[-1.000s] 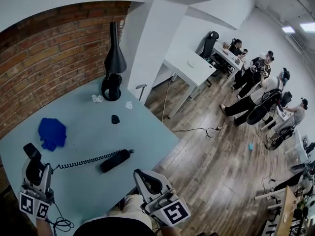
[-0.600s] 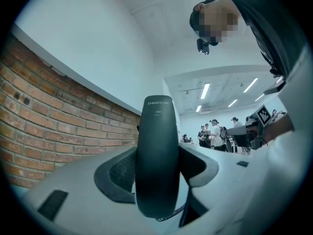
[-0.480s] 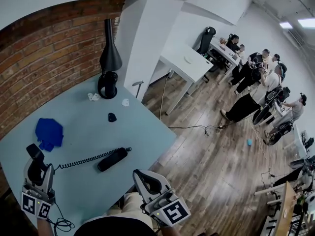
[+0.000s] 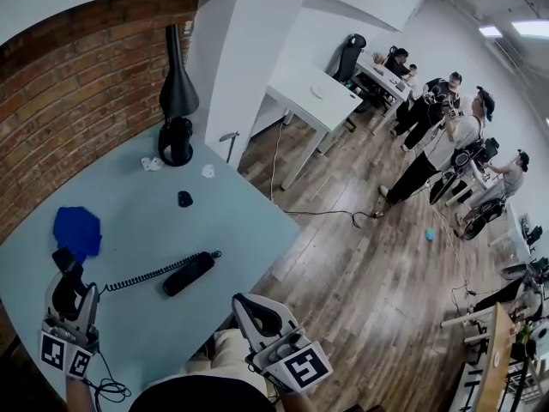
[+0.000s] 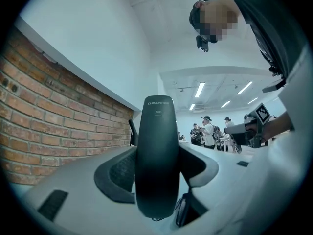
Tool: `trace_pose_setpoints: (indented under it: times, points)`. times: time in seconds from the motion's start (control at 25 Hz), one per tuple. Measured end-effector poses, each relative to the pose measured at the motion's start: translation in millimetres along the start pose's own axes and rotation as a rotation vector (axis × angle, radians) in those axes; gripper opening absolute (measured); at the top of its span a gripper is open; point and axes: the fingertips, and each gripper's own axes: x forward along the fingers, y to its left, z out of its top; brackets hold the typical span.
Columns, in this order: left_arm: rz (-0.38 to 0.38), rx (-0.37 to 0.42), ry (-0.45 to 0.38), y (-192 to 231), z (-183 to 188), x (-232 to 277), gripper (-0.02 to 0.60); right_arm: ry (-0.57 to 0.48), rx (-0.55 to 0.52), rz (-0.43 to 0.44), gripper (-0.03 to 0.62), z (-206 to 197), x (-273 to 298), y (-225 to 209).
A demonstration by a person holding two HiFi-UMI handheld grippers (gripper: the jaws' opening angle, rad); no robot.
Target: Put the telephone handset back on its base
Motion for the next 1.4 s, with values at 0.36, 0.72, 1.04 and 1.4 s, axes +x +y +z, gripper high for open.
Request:
trace_pose_setpoints:
  times: [0.36,0.72,1.04,1.4]
  points:
    - [-0.063,-0.009,0.022,-15.6,-9.5,24.8,0.276,0.028,0.020,-0.042,0.012,-4.8,-12.5,-8.5]
    - [-0.114,-0.018,0.084,-30.5,-33.5,46.8,0.276,0.056,0.041,-0.099,0.012,-13.1,-25.8,-23.4]
    - [-0.173,-0.035,0.162,-42.9,-58.9,79.3,0.276,0.065,0.047,-0.154,0.012,-13.9,-35.7,-41.8]
    - [-0.230,-0.028,0.278,-58.1,-98.6,109.5,0.276,0.085,0.050,-0.182,0.012,-17.3,-36.6,-62.5]
